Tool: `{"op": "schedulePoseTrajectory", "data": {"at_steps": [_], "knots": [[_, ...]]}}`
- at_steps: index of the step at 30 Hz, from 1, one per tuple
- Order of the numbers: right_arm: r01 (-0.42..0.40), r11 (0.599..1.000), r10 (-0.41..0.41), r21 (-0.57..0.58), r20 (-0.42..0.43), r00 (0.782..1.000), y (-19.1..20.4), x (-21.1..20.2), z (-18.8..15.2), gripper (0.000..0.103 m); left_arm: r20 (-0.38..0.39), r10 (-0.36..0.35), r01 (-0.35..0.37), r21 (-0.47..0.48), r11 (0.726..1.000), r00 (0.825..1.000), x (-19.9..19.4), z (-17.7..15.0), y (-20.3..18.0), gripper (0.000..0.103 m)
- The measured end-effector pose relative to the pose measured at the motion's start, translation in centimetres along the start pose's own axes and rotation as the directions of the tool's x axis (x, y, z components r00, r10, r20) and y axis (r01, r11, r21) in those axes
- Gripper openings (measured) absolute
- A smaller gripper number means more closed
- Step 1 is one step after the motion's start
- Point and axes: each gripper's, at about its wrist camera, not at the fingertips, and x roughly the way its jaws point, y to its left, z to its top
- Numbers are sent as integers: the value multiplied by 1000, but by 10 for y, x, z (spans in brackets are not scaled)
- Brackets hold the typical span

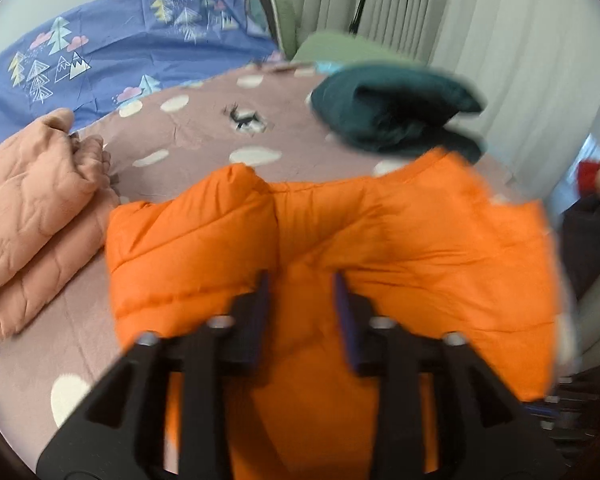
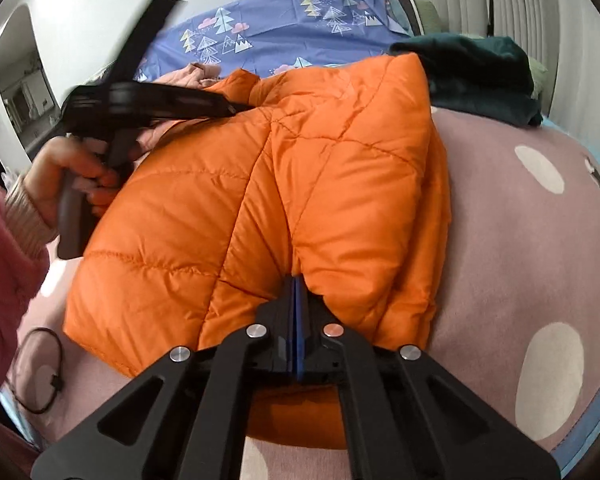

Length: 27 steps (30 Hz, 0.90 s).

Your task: Fold large clothes

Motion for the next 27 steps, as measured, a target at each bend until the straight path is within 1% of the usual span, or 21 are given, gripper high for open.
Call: {"op": "schedulePoseTrajectory", "data": {"at_steps": [2, 3, 4, 5, 6, 7, 8, 10, 12, 13, 15, 16, 17, 18, 19, 20, 24, 25, 27], "knots": [[-23, 999, 23, 32, 5, 1000, -6, 0, -2, 0, 43, -59, 58, 16, 998, 997, -28, -8, -10, 45], [-27, 999, 27, 40, 7, 1000, -7, -1, -2, 0, 52, -80, 78, 29, 997, 995, -40, -15, -17, 46], [-31, 998, 30, 49, 12, 999, -8, -2, -3, 0, 50, -113, 110, 62, 992, 992, -52, -27, -26, 48], [-31, 998, 30, 52, 15, 999, -9, -3, -4, 0, 47, -124, 120, 86, 989, 991, -58, -35, -33, 49], [-30, 998, 29, 53, 19, 999, -9, -3, -5, 0, 32, -115, 111, 109, 988, 993, -59, -46, -40, 49], [-27, 998, 26, 52, 21, 999, -8, -2, -8, 0, 8, -89, 87, 125, 988, 996, -55, -55, -44, 50], [-29, 998, 28, 56, 20, 999, -10, 1, -11, 0, -8, -37, 37, 162, 986, 999, -43, -70, -48, 50], [-30, 996, 28, 88, 22, 999, -14, 8, -13, 0, 8, 40, -40, 221, 974, 999, -22, -88, -50, 50], [-16, 996, 14, 89, 17, 1000, -15, 7, -13, 0, 5, 38, -38, 171, 985, 999, -16, -89, -47, 50], [-18, 996, 16, 82, 22, 1000, -14, 3, -12, 0, 3, 45, -45, 176, 983, 999, -17, -87, -49, 50], [-70, 992, 67, 106, 37, 997, -16, -12, -12, 7, -2, 53, -52, 192, 980, 999, -21, -86, -53, 50], [-126, 980, 118, 155, 59, 991, -23, -26, -13, 26, -3, 59, -57, 201, 978, 998, -24, -85, -55, 50], [-166, 967, 149, 195, 100, 984, -29, -40, -15, 64, -1, 67, -65, 214, 975, 998, -27, -84, -57, 50], [-186, 955, 152, 233, 154, 976, -37, -55, -18, 82, 3, 67, -66, 224, 972, 998, -29, -84, -59, 49], [-155, 950, 102, 271, 199, 975, -44, -70, -22, 93, 7, 69, -69, 230, 971, 998, -30, -84, -60, 49], [-133, 949, 77, 287, 200, 977, -49, -77, -25, 93, 8, 70, -70, 228, 971, 998, -30, -85, -60, 49], [-151, 905, 114, 398, 117, 987, -70, -65, -40, 93, 8, 57, -57, 214, 975, 998, -31, -84, -57, 49], [-170, 887, 142, 430, 97, 985, -74, -58, -44, 93, 7, 56, -56, 212, 976, 998, -31, -84, -56, 49], [-204, 865, 186, 458, 85, 979, -75, -48, -44, 93, 6, 56, -56, 214, 975, 998, -31, -84, -57, 49]]}}
